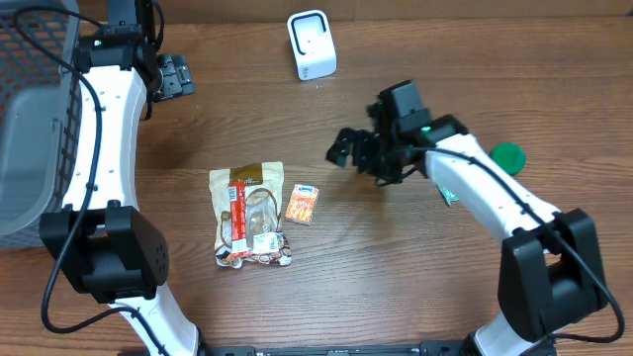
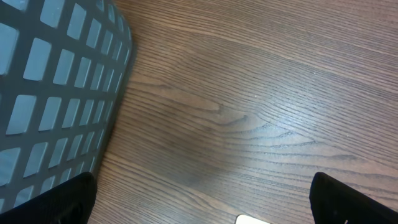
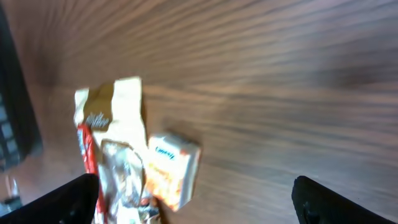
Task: Scan the item barcode
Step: 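Reach the right gripper to the orange Kleenex pack and grasp it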
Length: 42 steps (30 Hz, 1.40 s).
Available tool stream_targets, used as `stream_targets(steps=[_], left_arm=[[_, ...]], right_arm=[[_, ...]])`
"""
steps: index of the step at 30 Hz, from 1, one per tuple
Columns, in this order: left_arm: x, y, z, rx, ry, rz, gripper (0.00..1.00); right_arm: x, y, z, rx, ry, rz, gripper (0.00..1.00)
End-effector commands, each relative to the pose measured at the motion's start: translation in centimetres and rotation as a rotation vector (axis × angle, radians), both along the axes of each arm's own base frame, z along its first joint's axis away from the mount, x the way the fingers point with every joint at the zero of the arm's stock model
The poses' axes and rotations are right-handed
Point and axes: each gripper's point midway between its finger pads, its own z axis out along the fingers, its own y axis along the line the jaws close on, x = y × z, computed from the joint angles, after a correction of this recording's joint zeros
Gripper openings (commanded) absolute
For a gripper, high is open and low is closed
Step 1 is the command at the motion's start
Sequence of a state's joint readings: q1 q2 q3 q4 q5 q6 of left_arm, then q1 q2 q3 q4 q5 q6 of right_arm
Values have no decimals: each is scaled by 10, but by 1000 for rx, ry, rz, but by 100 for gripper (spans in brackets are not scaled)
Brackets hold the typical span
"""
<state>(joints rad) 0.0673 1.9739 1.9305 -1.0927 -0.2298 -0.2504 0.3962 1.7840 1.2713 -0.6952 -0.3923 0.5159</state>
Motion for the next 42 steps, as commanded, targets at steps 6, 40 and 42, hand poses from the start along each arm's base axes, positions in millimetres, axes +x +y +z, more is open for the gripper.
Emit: stream_targets(steps=[6,40,42], left_arm=[[1,1,1,20,3,-14,100],[1,1,1,20,3,-14,100],[1,1,1,20,3,-14,100]], right_arm=[[-15,45,4,-2,-65,99,98],[-58,63,-59,-83,27,-150,31],[-59,62,-63,-82,26,-150,31]])
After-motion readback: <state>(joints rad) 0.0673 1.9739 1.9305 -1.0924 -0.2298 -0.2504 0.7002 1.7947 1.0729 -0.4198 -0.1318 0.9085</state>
